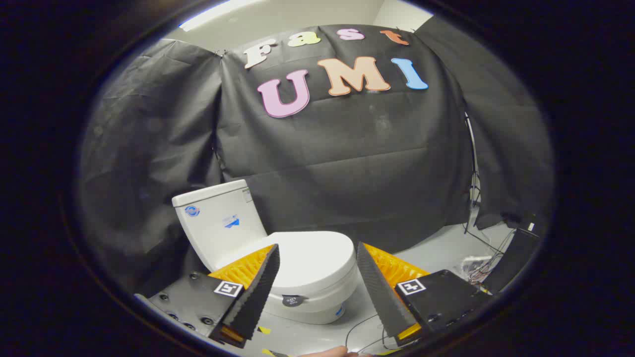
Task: Open the toilet lid.
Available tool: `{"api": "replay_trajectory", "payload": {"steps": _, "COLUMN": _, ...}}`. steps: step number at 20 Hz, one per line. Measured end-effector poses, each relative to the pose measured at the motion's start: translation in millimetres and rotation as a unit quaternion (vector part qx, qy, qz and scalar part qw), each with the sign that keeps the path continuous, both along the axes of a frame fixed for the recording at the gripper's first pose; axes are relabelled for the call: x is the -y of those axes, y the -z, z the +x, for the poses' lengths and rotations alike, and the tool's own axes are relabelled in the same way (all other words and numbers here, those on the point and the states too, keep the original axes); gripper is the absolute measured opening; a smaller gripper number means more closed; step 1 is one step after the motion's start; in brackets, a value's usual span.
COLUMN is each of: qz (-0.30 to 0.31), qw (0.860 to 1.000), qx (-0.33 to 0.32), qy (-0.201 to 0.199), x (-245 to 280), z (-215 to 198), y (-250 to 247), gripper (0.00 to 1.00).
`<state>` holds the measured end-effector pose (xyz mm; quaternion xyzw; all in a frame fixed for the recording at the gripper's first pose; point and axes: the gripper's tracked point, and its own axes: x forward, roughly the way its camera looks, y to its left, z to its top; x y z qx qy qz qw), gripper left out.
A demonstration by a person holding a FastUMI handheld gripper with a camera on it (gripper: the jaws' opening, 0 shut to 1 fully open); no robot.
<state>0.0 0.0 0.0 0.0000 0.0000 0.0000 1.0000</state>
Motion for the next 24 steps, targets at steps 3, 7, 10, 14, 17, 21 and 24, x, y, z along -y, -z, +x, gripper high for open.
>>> {"api": "replay_trajectory", "payload": {"steps": 3, "qz": -0.002, "qw": 1.0, "qx": -0.003, "qy": 0.003, "x": 1, "z": 0, "y": 3, "gripper": 0.97}}
{"api": "replay_trajectory", "payload": {"steps": 7, "qz": 0.0, "qw": 1.0, "qx": -0.006, "qy": 0.001, "x": -1, "z": 0, "y": 4, "gripper": 0.96}}
{"api": "replay_trajectory", "payload": {"steps": 10, "qz": 0.002, "qw": 1.0, "qx": -0.006, "qy": -0.001, "x": -2, "z": -1, "y": 5, "gripper": 0.96}}
{"api": "replay_trajectory", "payload": {"steps": 14, "qz": 0.008, "qw": 1.0, "qx": -0.006, "qy": -0.003, "x": -3, "z": 0, "y": 4, "gripper": 0.95}}
{"api": "replay_trajectory", "payload": {"steps": 17, "qz": 0.004, "qw": 1.0, "qx": 0.001, "qy": -0.005, "x": -4, "z": 0, "y": 3, "gripper": 0.95}}
{"api": "replay_trajectory", "payload": {"steps": 21, "qz": 0.006, "qw": 1.0, "qx": -0.001, "qy": -0.007, "x": -4, "z": 4, "y": 8, "gripper": 0.95}}
{"api": "replay_trajectory", "payload": {"steps": 24, "qz": 0.018, "qw": 1.0, "qx": -0.005, "qy": -0.007, "x": -3, "z": 8, "y": 17, "gripper": 0.95}}
